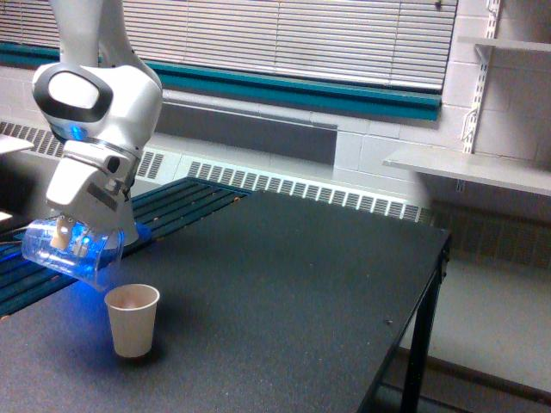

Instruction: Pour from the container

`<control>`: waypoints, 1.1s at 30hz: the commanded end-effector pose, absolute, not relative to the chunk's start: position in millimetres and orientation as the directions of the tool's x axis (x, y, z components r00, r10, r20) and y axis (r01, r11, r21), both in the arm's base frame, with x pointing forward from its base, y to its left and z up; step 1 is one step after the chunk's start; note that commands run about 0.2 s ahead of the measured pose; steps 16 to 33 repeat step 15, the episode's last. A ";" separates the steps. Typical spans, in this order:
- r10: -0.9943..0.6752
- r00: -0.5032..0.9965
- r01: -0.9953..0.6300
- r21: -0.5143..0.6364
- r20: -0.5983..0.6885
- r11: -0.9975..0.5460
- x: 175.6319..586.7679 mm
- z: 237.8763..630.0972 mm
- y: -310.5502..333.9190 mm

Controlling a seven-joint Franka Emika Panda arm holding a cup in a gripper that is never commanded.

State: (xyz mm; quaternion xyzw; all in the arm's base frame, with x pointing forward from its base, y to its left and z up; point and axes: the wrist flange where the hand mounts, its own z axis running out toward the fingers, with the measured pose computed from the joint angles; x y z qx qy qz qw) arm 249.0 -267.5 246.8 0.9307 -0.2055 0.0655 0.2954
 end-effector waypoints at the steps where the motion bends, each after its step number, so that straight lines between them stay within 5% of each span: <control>1: -0.350 0.897 -0.441 0.517 0.269 -0.733 250.1 256.5 -270.5; 14: -0.390 0.840 -0.531 0.429 0.376 -0.730 266.9 296.6 -273.8; 33: -0.390 0.840 -0.531 0.429 0.376 -0.731 266.7 297.6 -273.3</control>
